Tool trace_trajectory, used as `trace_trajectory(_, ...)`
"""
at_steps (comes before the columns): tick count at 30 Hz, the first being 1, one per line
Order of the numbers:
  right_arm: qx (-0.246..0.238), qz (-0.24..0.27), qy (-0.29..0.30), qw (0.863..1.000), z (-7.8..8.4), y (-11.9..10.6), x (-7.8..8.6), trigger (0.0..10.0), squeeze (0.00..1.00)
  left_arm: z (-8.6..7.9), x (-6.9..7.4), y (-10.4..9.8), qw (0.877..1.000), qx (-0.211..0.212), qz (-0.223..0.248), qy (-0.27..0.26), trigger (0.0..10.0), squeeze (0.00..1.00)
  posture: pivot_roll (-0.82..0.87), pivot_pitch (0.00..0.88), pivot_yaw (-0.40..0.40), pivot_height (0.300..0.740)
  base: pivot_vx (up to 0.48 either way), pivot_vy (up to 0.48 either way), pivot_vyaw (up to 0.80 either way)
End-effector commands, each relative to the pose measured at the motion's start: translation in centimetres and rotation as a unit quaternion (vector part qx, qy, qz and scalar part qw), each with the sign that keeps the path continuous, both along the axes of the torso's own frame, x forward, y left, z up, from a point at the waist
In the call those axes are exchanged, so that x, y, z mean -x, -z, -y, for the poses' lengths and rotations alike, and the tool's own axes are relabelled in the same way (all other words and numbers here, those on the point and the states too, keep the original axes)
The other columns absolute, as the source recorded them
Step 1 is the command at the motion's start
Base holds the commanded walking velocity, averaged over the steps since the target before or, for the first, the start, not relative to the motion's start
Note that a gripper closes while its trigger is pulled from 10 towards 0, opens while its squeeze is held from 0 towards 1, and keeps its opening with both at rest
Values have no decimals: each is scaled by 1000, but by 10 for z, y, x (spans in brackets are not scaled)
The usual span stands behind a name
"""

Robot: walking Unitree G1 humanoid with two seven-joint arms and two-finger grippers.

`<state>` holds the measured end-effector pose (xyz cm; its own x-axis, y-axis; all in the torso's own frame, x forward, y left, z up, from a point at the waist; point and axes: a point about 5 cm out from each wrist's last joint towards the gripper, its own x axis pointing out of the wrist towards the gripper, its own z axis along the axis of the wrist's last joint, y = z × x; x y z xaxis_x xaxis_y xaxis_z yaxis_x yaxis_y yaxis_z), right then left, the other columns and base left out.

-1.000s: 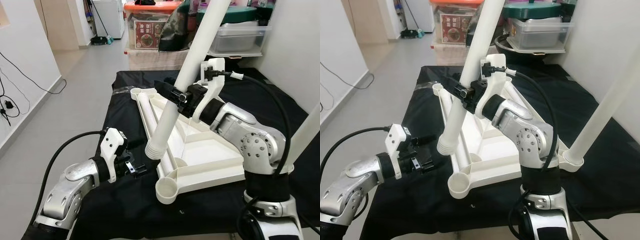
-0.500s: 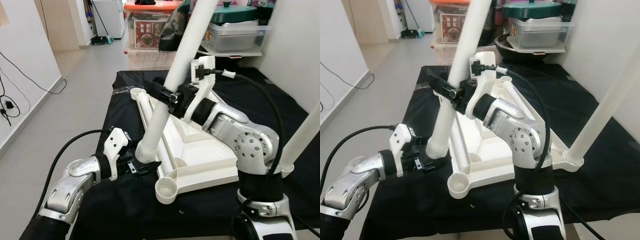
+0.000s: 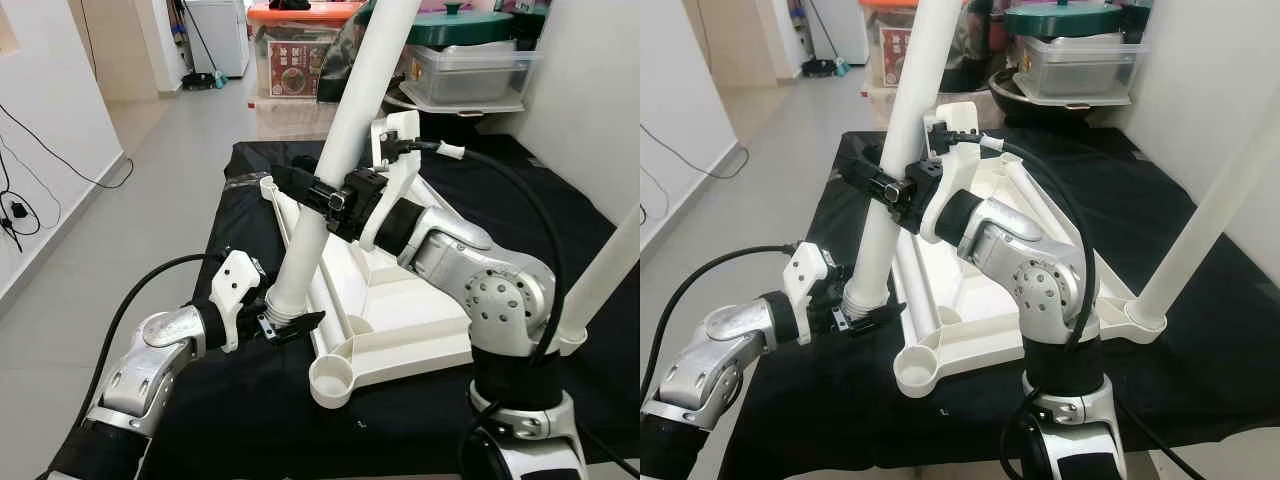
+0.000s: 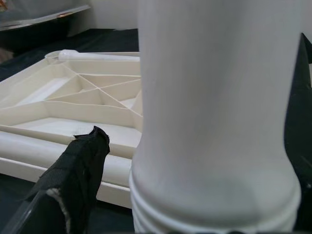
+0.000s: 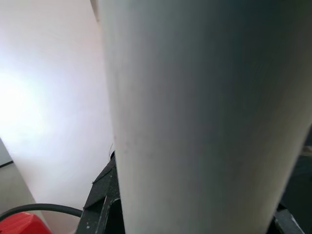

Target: Building children table

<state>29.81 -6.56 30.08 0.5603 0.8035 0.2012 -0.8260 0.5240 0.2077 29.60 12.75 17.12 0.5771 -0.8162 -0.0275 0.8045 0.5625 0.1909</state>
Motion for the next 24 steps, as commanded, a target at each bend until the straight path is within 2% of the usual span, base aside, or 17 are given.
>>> trace_trajectory(1,1,2,-22,1000,-5,-1,7,0,0,1,3,10,1000,-17,-15,10,4941,0,-87,0,-12,740,0,0,0)
trace_trajectory(2,1,4,-23,1000,-5,-1,7,0,0,2,3,11,1000,-17,-17,13,3922,0,-87,0,-12,740,0,0,0)
trace_trajectory(3,1,4,-24,1000,-5,-2,7,0,0,2,4,12,1000,-16,-19,14,1451,0,-90,0,-11,740,0,0,0)
trace_trajectory(4,1,5,-25,1000,-6,-2,8,0,0,3,4,12,1000,-14,-19,15,0,0,-91,0,-11,740,0,0,0)
trace_trajectory(14,5,4,-21,1000,-6,-1,7,0,0,4,2,12,1000,-6,-15,13,0,0,-94,0,-12,740,0,0,0)
trace_trajectory(15,12,2,-17,1000,-6,1,6,2510,0,4,2,12,1000,-8,-15,9,0,0,-93,0,-14,740,0,0,0)
trace_trajectory(16,19,0,-14,1000,-6,2,6,5647,0,3,1,13,1000,-10,-15,6,0,0,-92,0,-15,740,0,0,0)
trace_trajectory(17,19,0,-14,1000,-6,2,6,5647,0,3,1,13,1000,-10,-15,6,0,0,-92,0,-15,740,0,0,0)
trace_trajectory(18,19,-3,-13,1000,-6,3,5,10000,0,3,1,13,1000,-12,-15,2,4431,0,-91,0,-16,740,0,0,0)
trace_trajectory(19,20,-5,-12,1000,-6,4,5,10000,0,3,1,13,1000,-13,-15,2,7608,0,-89,0,-18,740,0,0,0)
trace_trajectory(20,20,-5,-12,1000,-6,4,5,10000,0,3,1,13,1000,-13,-15,2,7608,0,-89,0,-18,740,0,0,0)
trace_trajectory(21,19,-6,-10,1000,-5,4,4,10000,1000,3,1,13,1000,-13,-17,2,9843,0,-89,0,-18,740,0,0,0)
trace_trajectory(24,16,-7,-7,1000,-5,6,4,10000,1000,3,2,12,1000,-11,-17,5,10000,0,-88,0,-20,740,0,0,0)
